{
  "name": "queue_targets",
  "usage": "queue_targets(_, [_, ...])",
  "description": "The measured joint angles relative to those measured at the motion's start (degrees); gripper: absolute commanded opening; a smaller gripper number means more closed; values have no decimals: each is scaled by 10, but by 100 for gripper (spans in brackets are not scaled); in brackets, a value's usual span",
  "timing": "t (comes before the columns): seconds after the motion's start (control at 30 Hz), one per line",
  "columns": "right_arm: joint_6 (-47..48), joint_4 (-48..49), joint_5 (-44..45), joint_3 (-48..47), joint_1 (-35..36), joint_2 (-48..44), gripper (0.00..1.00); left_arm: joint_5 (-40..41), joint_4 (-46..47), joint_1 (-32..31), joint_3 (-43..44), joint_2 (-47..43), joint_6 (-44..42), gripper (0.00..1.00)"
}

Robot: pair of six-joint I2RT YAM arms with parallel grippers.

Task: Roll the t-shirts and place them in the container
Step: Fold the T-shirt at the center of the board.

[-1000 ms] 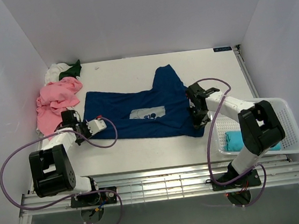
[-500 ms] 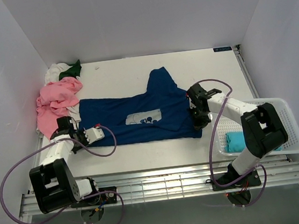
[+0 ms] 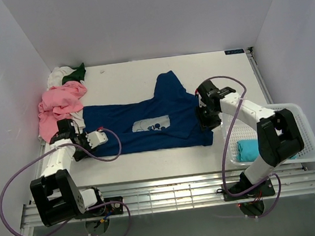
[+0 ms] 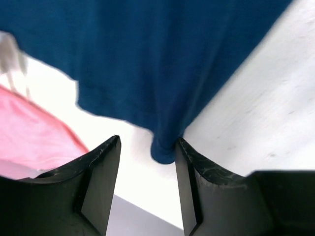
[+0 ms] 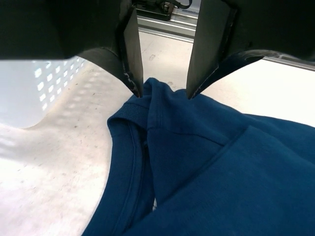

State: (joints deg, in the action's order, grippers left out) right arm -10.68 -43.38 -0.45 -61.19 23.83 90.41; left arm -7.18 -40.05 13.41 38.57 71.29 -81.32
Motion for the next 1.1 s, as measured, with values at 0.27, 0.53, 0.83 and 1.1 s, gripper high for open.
queue_targets(0.27, [23, -2, -19, -30, 7, -35, 41, 2, -68, 9, 143, 60, 21, 57])
queue_targets(0.53, [53, 41, -60, -30, 54, -56, 40, -44, -118, 31, 287, 151, 113, 56])
queue_targets(0.83, [88, 70, -75, -40, 97, 22, 43, -52, -90, 30, 270, 255, 296, 57])
queue_targets(1.1, [125, 76, -73, -40, 123, 61, 45, -52, -33, 30, 261, 270, 414, 54])
